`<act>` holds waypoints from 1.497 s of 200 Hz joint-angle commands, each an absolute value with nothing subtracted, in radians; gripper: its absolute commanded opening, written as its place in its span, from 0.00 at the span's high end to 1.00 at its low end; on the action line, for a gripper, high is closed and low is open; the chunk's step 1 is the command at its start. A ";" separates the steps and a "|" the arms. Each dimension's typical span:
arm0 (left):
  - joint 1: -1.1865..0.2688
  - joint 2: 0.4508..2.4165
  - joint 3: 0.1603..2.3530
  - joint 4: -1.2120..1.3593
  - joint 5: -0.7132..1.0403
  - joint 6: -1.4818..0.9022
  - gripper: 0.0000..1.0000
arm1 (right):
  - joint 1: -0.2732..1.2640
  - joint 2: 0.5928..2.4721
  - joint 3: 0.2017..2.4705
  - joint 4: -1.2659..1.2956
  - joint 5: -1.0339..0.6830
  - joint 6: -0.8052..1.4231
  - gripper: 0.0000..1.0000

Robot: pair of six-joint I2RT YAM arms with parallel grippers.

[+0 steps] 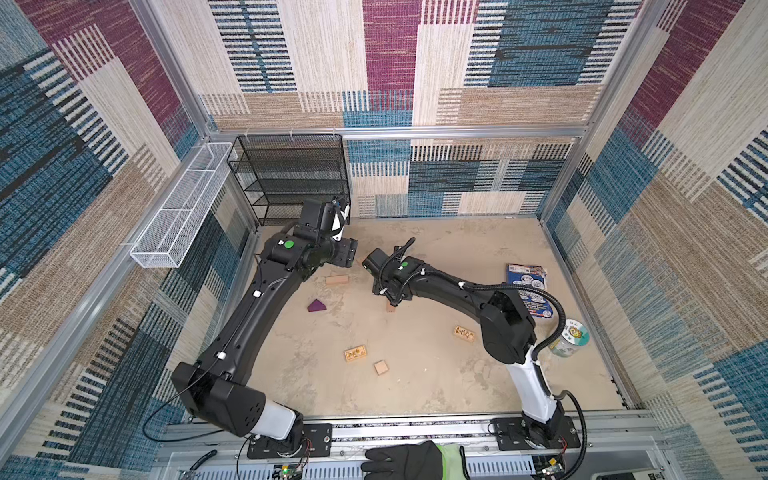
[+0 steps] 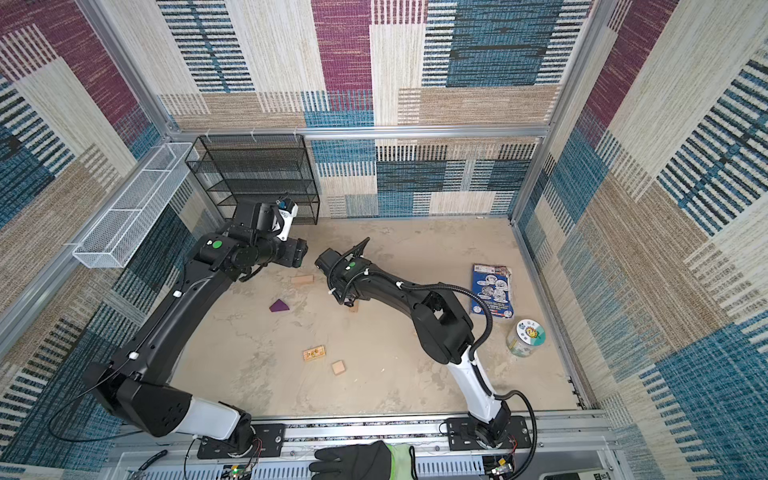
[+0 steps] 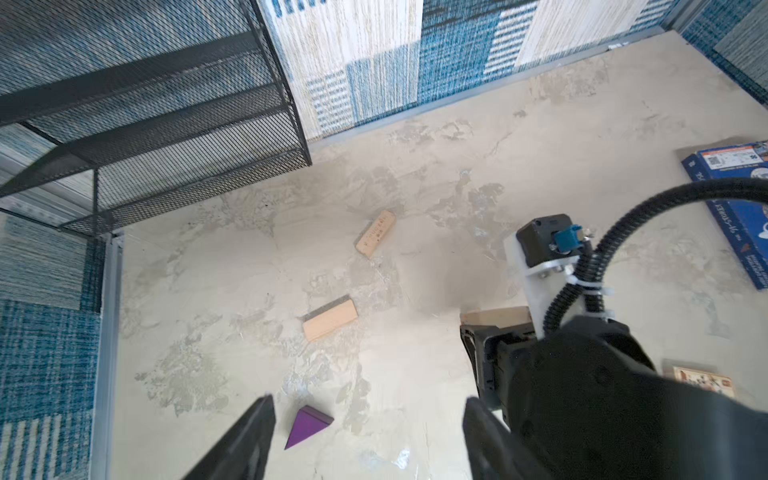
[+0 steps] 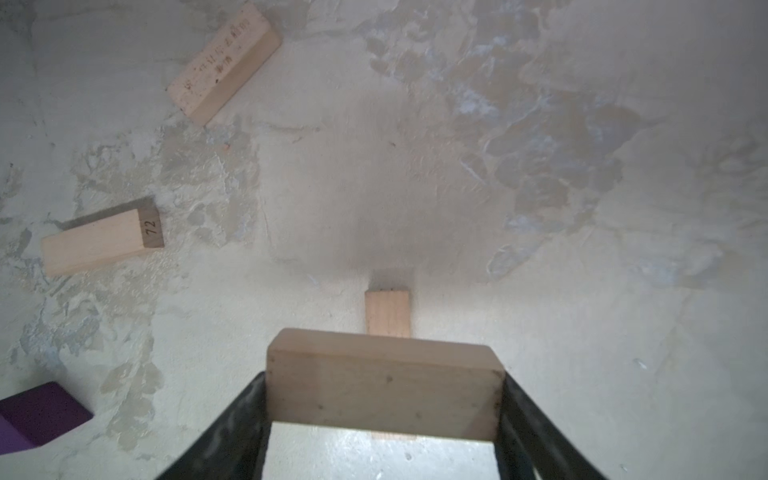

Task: Build the wood block tower
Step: 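Carry the block over the standing block while the left arm swings toward it, then lower the flat block crosswise onto the upright block with the right gripper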

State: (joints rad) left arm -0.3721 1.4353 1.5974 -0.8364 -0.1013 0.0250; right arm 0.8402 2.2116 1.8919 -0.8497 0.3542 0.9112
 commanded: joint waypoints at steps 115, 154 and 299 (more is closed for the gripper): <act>-0.371 1.127 1.082 -0.748 0.218 0.056 0.30 | 0.861 2.289 1.933 -0.943 0.295 0.931 0.51; -0.370 1.147 1.077 -0.750 0.209 0.055 0.31 | 0.860 2.295 1.935 -0.932 0.281 0.895 0.51; -0.371 1.155 1.068 -0.745 0.149 0.052 0.31 | 0.860 2.325 1.978 -0.930 0.319 0.806 0.50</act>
